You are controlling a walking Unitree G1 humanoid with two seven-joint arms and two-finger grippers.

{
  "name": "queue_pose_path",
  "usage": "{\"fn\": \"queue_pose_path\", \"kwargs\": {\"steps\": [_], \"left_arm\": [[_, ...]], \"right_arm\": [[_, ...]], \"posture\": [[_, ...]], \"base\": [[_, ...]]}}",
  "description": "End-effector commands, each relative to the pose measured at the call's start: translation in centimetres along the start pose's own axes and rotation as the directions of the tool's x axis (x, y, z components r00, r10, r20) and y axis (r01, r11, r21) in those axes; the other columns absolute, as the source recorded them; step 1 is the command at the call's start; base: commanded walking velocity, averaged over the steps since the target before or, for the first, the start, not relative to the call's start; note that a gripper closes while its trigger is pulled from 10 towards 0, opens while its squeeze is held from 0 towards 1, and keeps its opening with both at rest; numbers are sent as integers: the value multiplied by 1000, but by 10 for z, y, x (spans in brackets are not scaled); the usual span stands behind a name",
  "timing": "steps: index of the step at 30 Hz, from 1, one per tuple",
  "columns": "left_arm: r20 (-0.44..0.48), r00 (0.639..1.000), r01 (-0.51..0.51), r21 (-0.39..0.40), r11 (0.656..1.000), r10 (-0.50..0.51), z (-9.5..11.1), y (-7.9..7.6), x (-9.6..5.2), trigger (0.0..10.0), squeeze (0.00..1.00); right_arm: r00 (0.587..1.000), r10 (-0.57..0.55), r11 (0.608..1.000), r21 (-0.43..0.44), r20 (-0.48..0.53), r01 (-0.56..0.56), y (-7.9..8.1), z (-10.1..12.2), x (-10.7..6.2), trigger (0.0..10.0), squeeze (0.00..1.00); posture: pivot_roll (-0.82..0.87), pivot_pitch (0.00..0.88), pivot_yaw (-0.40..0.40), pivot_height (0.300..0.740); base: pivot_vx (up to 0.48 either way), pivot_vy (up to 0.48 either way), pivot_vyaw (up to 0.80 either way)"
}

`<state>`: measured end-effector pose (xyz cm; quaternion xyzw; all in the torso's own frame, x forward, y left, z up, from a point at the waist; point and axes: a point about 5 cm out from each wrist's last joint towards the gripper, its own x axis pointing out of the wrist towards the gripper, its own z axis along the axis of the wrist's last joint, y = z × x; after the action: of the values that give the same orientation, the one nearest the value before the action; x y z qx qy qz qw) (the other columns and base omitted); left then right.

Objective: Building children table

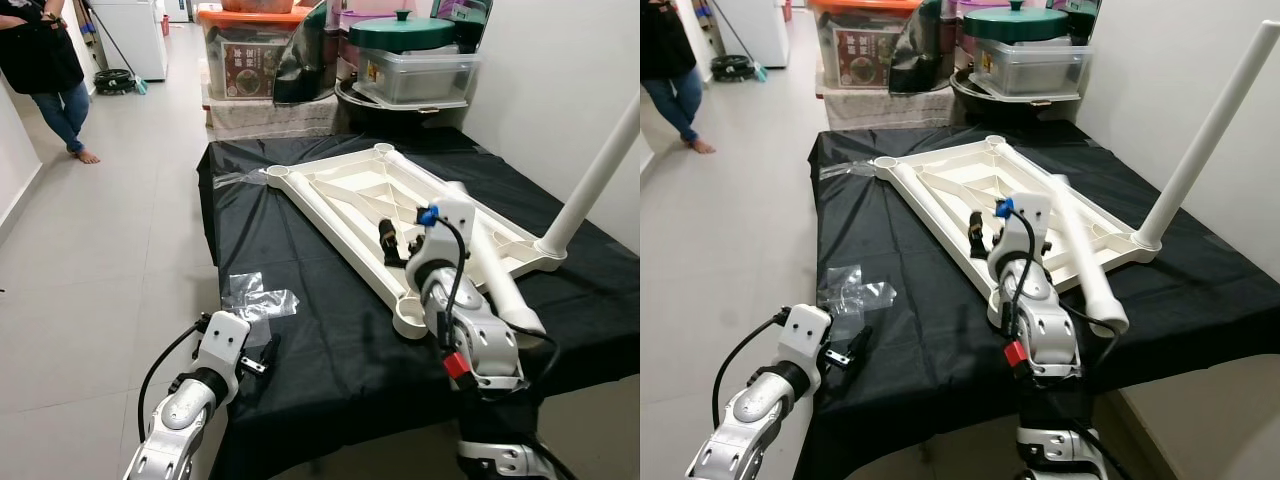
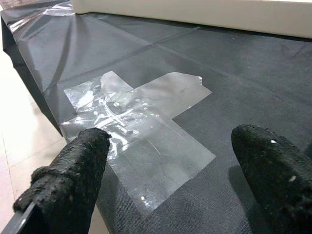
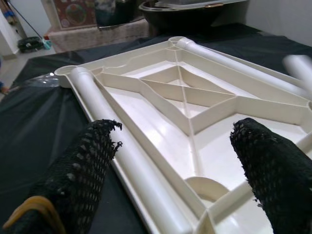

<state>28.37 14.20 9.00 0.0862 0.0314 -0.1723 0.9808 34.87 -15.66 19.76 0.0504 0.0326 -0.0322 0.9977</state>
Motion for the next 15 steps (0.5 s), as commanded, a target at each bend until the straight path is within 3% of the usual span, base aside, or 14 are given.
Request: {"fn": "queue_pose_path", "kwargs": {"steps": [1,2,3,4,12,15], "left_arm": [[-13,1000,0,13,1000,0,-3,2,-2,10000,0],[-13,1000,0,13,1000,0,-3,2,-2,10000,0],[-13,1000,0,13,1000,0,-2,2,-1,10000,0],[-11,1000,1,18,1000,-1,-1,2,-1,10000,0],[-2,1000,-5,20,1000,5,3,5,1,10000,0],[3,1000,-14,26,1000,14,6,4,4,10000,0]], "right_arm": [[1000,11,1000,-1,16,-11,0,1,0,0,1000],[1000,11,1000,-1,16,-11,0,1,0,0,1000],[1000,28,1000,-8,-4,-28,1,0,1,0,35],[997,75,997,34,-26,-74,5,-2,1,10000,0],[980,199,979,51,14,-200,17,0,-6,10000,0],[965,258,965,32,57,-260,26,-4,-16,10000,0]], "posture": [[17,0,-77,740],[17,0,-77,740],[17,0,-76,740],[21,0,-72,740],[23,0,-68,740],[26,0,-65,740]], "base": [[0,0,0],[0,0,0],[0,0,0],[0,0,0],[0,0,0],[0,-80,0]]}}
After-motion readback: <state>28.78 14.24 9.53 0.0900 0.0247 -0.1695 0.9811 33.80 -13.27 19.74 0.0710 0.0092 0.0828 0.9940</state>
